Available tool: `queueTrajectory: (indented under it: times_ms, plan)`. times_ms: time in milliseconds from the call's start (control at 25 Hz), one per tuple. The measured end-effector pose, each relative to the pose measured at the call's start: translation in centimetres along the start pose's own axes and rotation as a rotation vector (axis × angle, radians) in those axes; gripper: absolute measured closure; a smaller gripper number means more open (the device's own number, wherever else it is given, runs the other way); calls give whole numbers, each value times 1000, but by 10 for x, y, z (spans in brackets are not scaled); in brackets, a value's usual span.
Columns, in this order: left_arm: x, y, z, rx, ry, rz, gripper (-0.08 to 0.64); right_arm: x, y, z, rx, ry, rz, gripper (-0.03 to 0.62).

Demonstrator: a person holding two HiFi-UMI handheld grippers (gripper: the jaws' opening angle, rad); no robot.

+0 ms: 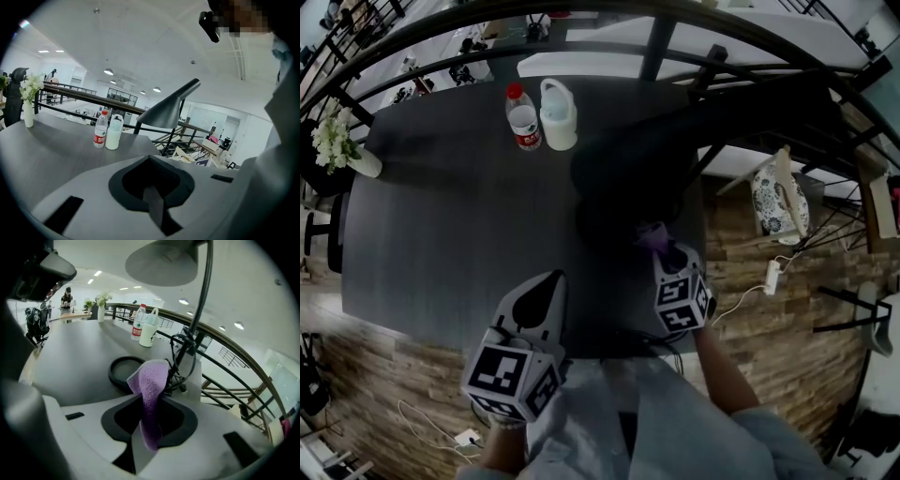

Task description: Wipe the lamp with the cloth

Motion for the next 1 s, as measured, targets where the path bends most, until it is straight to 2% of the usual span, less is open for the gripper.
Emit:
queueTrajectory:
  times_ms: [200,440,760,1000]
  plan:
    - [-7,-7,-1,21,-11,10,555,-7,-11,-34,34,-66,95,503]
    - [-11,-16,-4,44,-11,39,555,-33,-16,-82,65,-189,157,504]
    - [-15,-23,-5,68,-53,88,555,-77,-3,-131,42,-352,170,503]
    - [-23,-30,-10,73,-57,84,555,-105,3,-154,17,-438,195,503]
Point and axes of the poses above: the fingertips, and each gripper's own axes: z forward along the fingers, y to its left, x out of its underside, the point moved 3 cm from there along -z, backward along the fingers
